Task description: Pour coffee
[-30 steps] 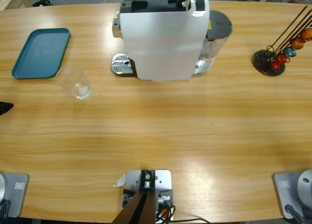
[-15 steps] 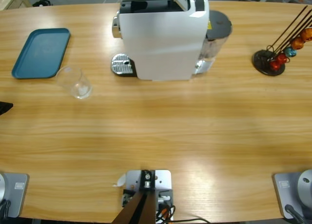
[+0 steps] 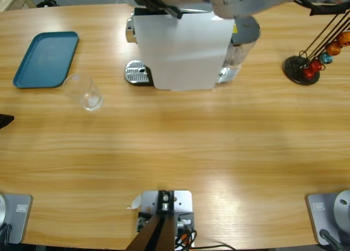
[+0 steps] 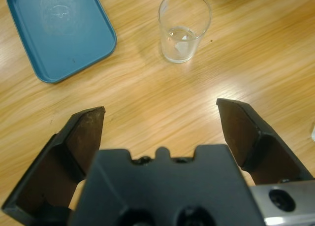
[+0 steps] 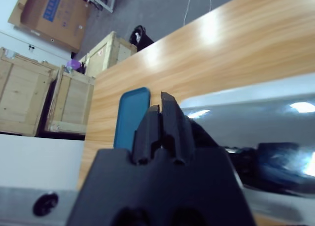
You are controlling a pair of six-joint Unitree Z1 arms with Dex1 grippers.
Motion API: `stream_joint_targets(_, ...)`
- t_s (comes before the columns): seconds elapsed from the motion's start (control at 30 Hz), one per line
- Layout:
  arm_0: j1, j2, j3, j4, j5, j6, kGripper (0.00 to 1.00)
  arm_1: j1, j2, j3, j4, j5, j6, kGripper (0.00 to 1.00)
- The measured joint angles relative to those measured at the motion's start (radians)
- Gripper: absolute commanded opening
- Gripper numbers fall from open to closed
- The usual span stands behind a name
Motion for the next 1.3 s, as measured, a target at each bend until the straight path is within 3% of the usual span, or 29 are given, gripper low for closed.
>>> stream_joint_targets(0.23,0.0,-0.002,0.004,0.0,-0.001,0.0,0.991,-0.004,0.011,0.022,0.001,0.036,0.031,0.0)
stream_joint_targets(0.27,0.0,-0.004,0.005,0.0,-0.001,0.0,0.991,-0.009,0.011,0.022,0.005,0.045,0.039,0.251)
stream_joint_targets(0.3,0.0,-0.004,0.005,0.0,-0.001,0.0,0.991,-0.011,0.011,0.022,0.008,0.046,0.043,0.853)
stream_joint_targets(0.33,0.0,-0.004,0.005,0.0,-0.001,0.0,0.991,-0.012,0.011,0.022,0.009,0.046,0.043,0.996)
stream_joint_targets(0.4,0.0,-0.004,0.005,0.0,-0.001,0.0,0.991,-0.012,0.011,0.022,0.009,0.046,0.043,1.0)
stream_joint_targets(0.43,0.0,-0.004,0.005,0.0,-0.001,0.0,0.991,-0.012,0.002,0.023,0.002,0.047,-0.02,1.0)
stream_joint_targets(0.47,0.0,-0.004,0.005,-0.007,-0.001,0.0,0.991,-0.012,-0.018,0.034,-0.013,0.067,-0.189,1.0)
stream_joint_targets(0.6,0.001,-0.004,0.006,-0.105,-0.001,0.0,0.929,-0.002,-0.141,0.07,-0.013,0.208,-0.461,1.0)
stream_joint_targets(0.73,0.011,0.022,0.018,-0.237,-0.001,0.0,0.987,-0.032,-0.382,0.081,0.015,0.345,-0.592,1.0)
stream_joint_targets(1.03,0.032,0.225,0.098,-0.458,-0.025,0.001,0.996,-0.098,-0.877,0.499,0.162,0.39,-0.622,1.0)
stream_joint_targets(1.3,0.003,0.409,0.182,-0.62,-0.094,0.001,0.988,-0.105,-1.029,0.64,0.187,0.39,-0.578,1.0)
